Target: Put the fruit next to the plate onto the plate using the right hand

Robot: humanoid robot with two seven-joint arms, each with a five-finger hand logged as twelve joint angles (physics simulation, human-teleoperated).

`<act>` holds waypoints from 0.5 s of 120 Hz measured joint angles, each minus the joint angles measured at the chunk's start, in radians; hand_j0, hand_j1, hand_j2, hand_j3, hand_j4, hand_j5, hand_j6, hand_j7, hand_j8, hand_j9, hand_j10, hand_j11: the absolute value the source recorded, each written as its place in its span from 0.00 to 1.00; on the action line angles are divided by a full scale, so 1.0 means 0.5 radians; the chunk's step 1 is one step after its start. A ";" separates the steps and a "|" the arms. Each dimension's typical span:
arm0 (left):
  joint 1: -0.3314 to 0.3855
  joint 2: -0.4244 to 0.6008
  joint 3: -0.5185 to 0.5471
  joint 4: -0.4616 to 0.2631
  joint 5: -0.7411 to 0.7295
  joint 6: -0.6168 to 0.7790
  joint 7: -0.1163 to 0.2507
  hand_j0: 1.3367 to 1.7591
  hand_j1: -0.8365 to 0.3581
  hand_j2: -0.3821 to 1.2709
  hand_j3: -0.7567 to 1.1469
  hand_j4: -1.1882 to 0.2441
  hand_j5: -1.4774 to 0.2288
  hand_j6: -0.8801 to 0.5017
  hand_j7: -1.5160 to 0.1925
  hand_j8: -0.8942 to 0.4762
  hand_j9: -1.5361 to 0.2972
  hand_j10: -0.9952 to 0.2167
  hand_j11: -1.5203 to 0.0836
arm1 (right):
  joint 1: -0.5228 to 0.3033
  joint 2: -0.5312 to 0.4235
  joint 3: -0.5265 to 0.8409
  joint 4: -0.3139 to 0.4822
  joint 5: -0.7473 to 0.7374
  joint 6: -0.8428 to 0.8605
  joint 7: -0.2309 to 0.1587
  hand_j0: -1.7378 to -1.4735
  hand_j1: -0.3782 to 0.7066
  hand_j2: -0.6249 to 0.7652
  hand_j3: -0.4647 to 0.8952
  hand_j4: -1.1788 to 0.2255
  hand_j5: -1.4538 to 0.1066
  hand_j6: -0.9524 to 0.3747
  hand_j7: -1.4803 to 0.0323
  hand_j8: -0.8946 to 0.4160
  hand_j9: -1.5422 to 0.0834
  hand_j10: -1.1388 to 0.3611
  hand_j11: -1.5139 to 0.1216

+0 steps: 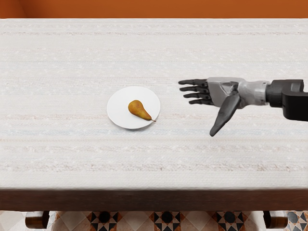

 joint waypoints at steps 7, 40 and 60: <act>0.032 0.000 0.000 0.000 0.000 0.000 0.000 0.76 0.99 0.23 0.40 0.83 0.87 0.64 0.89 0.65 0.84 0.82 0.95 | -0.009 -0.043 0.003 -0.008 0.018 0.014 0.000 0.30 0.03 0.45 0.34 0.84 0.93 0.72 0.98 0.68 0.95 0.76 0.93; 0.122 0.000 0.006 0.000 0.003 0.000 0.004 0.76 0.99 0.23 0.40 0.83 0.87 0.64 0.89 0.65 0.84 0.82 0.95 | -0.052 -0.138 0.006 -0.099 0.094 0.032 0.000 0.30 0.03 0.45 0.34 0.84 0.93 0.72 0.98 0.68 0.95 0.76 0.93; 0.147 0.000 0.004 0.000 0.003 0.000 0.006 0.76 0.99 0.23 0.40 0.83 0.87 0.64 0.89 0.65 0.84 0.82 0.95 | -0.055 -0.149 0.006 -0.109 0.105 0.033 0.000 0.30 0.03 0.45 0.34 0.84 0.93 0.72 0.98 0.68 0.95 0.76 0.93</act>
